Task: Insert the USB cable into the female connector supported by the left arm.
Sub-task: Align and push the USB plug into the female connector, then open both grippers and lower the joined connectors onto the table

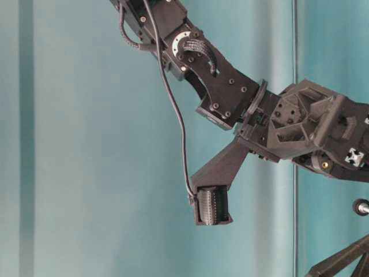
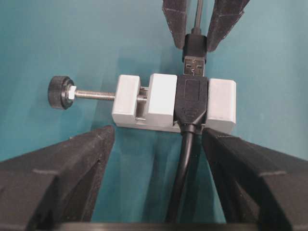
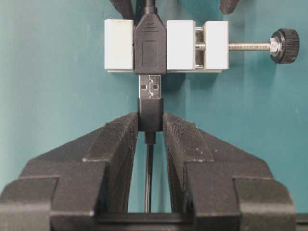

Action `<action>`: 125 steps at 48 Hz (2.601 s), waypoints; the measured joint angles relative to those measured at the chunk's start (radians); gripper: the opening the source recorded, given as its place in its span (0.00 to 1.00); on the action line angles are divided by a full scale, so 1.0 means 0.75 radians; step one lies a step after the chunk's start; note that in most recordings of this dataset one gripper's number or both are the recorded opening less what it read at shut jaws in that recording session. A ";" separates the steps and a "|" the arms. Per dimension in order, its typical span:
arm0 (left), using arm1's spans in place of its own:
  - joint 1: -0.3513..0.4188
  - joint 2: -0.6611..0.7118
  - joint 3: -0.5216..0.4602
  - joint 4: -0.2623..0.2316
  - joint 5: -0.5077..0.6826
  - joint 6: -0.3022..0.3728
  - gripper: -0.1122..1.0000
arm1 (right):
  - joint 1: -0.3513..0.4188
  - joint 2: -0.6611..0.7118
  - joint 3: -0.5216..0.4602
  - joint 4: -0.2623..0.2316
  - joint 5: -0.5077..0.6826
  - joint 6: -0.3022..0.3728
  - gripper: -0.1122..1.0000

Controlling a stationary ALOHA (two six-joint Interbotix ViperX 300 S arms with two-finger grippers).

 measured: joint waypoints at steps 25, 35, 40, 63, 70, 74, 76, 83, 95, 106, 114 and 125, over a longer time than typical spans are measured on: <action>0.002 0.008 -0.025 0.000 0.027 0.000 0.87 | 0.002 0.000 0.002 0.000 0.002 0.000 0.29; 0.006 0.008 -0.027 0.000 0.027 0.000 0.87 | 0.002 0.000 -0.010 0.000 0.025 0.000 0.29; 0.006 0.008 -0.029 -0.002 0.029 0.000 0.87 | 0.002 0.000 -0.033 0.000 0.059 -0.004 0.29; 0.006 0.010 -0.027 0.000 0.029 0.000 0.87 | 0.004 0.008 -0.059 0.000 0.096 -0.088 0.29; 0.006 0.010 -0.033 0.006 0.033 0.000 0.87 | 0.002 0.008 -0.059 0.000 0.096 -0.092 0.29; 0.006 0.010 -0.043 0.010 0.049 0.000 0.86 | 0.002 0.008 -0.059 0.000 0.098 -0.100 0.29; 0.006 0.008 -0.049 0.016 0.063 0.000 0.86 | 0.000 0.010 -0.059 0.000 0.100 -0.104 0.29; 0.008 0.004 -0.067 0.049 0.127 0.000 0.87 | 0.000 0.010 -0.059 0.000 0.100 -0.115 0.29; 0.016 0.004 -0.078 0.088 0.153 0.000 0.85 | 0.000 0.010 -0.061 0.000 0.100 -0.115 0.29; 0.018 0.004 -0.084 0.096 0.160 0.000 0.82 | 0.000 0.010 -0.061 0.000 0.100 -0.117 0.29; 0.018 0.008 -0.098 0.098 0.166 0.000 0.82 | 0.000 0.010 -0.061 0.000 0.102 -0.119 0.29; 0.018 0.033 -0.137 0.102 0.168 0.000 0.82 | 0.000 0.022 -0.078 0.000 0.100 -0.139 0.29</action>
